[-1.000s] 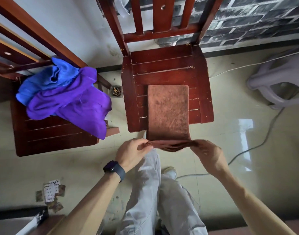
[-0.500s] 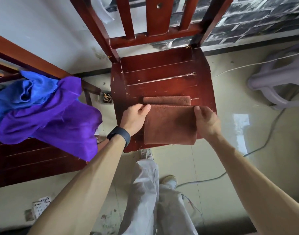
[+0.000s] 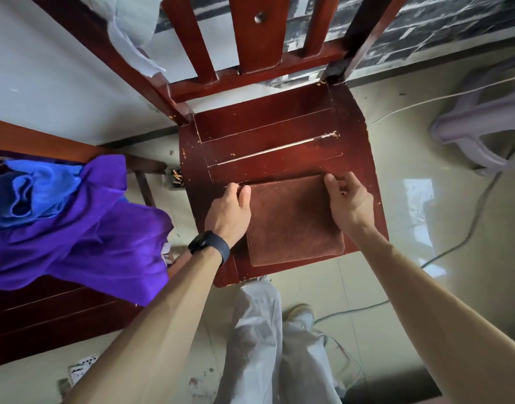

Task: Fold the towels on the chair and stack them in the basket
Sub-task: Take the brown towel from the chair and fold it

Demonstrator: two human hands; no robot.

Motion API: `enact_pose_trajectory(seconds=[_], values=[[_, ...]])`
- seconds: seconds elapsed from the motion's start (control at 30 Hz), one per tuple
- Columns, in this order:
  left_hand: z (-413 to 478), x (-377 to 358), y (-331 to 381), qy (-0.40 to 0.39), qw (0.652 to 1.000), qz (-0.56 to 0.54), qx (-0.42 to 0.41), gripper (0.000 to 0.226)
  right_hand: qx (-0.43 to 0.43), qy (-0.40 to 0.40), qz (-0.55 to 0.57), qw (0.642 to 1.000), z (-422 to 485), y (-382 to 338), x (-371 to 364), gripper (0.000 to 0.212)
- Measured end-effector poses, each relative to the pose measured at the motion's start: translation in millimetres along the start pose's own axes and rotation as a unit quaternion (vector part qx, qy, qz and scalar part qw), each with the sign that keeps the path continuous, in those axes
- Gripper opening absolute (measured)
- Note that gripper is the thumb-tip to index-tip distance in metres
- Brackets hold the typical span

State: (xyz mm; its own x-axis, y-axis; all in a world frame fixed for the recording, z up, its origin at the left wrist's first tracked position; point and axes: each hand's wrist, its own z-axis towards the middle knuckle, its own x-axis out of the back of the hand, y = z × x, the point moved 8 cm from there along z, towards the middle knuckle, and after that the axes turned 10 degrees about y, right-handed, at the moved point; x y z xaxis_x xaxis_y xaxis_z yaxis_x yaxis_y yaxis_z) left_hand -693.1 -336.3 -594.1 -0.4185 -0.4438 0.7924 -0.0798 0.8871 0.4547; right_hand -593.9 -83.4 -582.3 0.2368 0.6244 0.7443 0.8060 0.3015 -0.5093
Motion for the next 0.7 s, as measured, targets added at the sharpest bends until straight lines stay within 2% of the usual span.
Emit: enact_pose_trajectory(seconds=[0.2,0.33,0.4,0.47,0.5,0.53,0.6,0.7], values=[[2.9,5.4,10.6,0.01,0.993,0.11,-0.029,0.041,0.027,0.005,-0.025,0.999,-0.7,-8.7,0.3,0.033],[-2.6,10.3,11.3,0.031,0.99,0.137,-0.033,0.042,0.007,0.012,-0.022,1.0,-2.2,-8.5,-0.5,0.03],[-8.4,21.5,15.5,0.093,0.986,0.125,-0.064,0.041,0.014,0.068,-0.003,0.998,-8.1,-9.5,5.4,0.028],[-25.2,27.5,29.8,0.169,0.961,0.151,-0.161,0.043,0.072,0.164,-0.018,0.984,-24.3,-11.2,15.2,0.027],[-37.8,23.0,39.9,0.182,0.947,0.15,-0.218,0.045,0.113,0.194,-0.04,0.974,-36.8,-13.8,15.3,0.026],[-51.1,12.0,49.5,0.164,0.938,0.143,-0.27,0.049,0.157,0.205,-0.063,0.964,-50.6,-16.4,11.3,0.026],[-72.9,-17.3,60.3,0.095,0.928,0.148,-0.329,0.058,0.241,0.177,-0.106,0.948,-74.1,-17.6,-6.6,0.032],[-75.7,-47.2,46.5,0.044,0.933,0.191,-0.302,0.068,0.277,0.106,-0.181,0.938,-83.9,1.1,-32.9,0.053]])
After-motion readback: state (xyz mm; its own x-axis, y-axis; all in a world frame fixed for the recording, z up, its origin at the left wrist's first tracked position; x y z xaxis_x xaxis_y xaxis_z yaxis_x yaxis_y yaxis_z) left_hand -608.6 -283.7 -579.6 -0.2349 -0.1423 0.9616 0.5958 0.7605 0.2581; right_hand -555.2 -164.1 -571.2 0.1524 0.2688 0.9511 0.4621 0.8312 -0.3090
